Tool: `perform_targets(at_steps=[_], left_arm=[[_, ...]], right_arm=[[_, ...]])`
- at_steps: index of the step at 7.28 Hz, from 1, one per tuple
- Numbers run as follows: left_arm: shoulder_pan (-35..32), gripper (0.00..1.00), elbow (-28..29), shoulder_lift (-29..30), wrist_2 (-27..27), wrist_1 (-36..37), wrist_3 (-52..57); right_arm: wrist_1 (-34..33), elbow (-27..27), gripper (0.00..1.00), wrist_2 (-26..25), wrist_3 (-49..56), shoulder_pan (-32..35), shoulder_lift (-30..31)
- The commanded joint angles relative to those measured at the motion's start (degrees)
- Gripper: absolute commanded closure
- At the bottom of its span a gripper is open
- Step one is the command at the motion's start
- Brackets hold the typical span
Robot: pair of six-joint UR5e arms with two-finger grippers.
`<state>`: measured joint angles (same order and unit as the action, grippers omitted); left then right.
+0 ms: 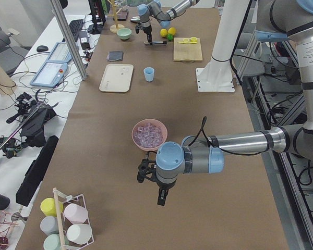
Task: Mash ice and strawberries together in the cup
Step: 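Stand the steel rod upright on the table and open the right gripper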
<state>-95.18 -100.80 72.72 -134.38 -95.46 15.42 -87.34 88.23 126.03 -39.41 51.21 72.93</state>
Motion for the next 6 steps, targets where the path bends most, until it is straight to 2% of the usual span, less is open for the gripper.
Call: perform_targets(at_steps=[1,4,6], left_arm=[[0.0,0.0,0.1,-0.1,0.0,0.0,0.0],[-0.1,0.0,0.0,-0.6,0.0,0.0,0.0],[0.0,0.0,0.1,-0.5,0.0,0.0,0.0]], right_arm=[[0.1,0.1,0.01,-0.4,-0.3,-0.5,-0.5],[0.8,2.9,0.0,-0.4,-0.6,-0.5,-1.0],[1.4,4.7,0.0,-0.1,-0.6,2.6,-0.9]])
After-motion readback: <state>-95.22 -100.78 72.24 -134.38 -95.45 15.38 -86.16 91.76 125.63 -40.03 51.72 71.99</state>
